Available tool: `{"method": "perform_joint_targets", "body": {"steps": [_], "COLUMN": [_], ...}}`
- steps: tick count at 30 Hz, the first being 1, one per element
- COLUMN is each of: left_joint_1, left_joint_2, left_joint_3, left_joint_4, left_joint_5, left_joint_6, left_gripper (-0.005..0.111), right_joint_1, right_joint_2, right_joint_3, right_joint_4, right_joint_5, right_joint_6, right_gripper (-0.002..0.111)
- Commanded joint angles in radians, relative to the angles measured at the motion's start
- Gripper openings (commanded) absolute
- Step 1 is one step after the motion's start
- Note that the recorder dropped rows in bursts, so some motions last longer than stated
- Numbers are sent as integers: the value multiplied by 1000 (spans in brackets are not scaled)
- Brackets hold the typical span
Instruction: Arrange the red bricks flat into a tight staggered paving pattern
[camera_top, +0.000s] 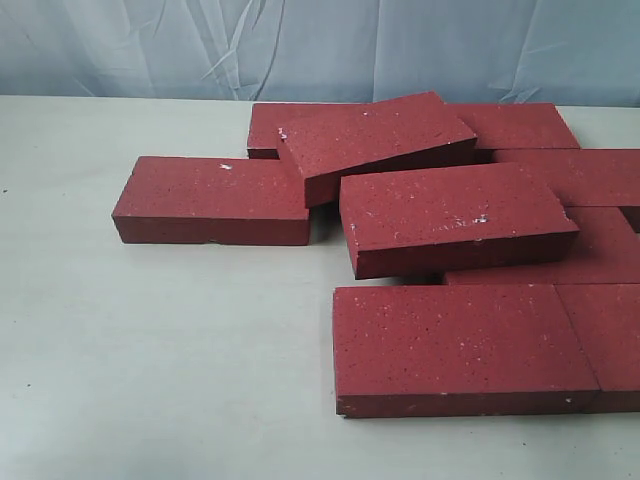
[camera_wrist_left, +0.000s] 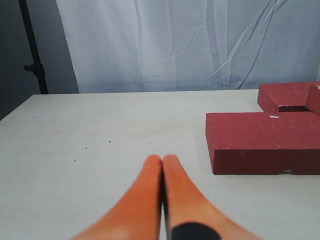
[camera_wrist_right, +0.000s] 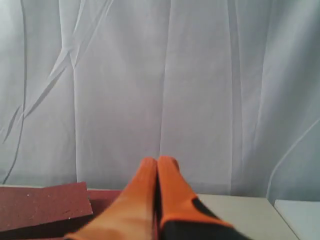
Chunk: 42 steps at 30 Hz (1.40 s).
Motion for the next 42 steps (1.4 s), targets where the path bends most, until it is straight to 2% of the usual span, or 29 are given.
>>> {"method": "perform_joint_targets", "body": {"steps": [1, 5, 19, 22, 33, 42], "left_joint_1": [3, 3, 3, 3, 3, 3], "left_joint_2": [-5, -5, -5, -5, -5, -5], "left_joint_3": [4, 4, 4, 4, 4, 4], "left_joint_4": [0, 0, 0, 0, 0, 0], "left_joint_5": [-6, -6, -6, -6, -6, -6], "left_joint_6": [-1, -1, -1, -1, -1, -1], "left_gripper": [0, 0, 0, 0, 0, 0], "right_joint_1": [-3, -3, -3, -3, -3, -3], "right_joint_2": [118, 121, 125, 162, 524, 838], "right_joint_3": [-22, -22, -24, -70, -338, -419], "right_joint_4": [-8, 25, 50, 52, 73, 73], "right_joint_5": [27, 8, 142, 216, 547, 521], "right_joint_6": [-1, -1, -1, -1, -1, -1], "right_gripper": [-1, -1, -1, -1, -1, -1]}}
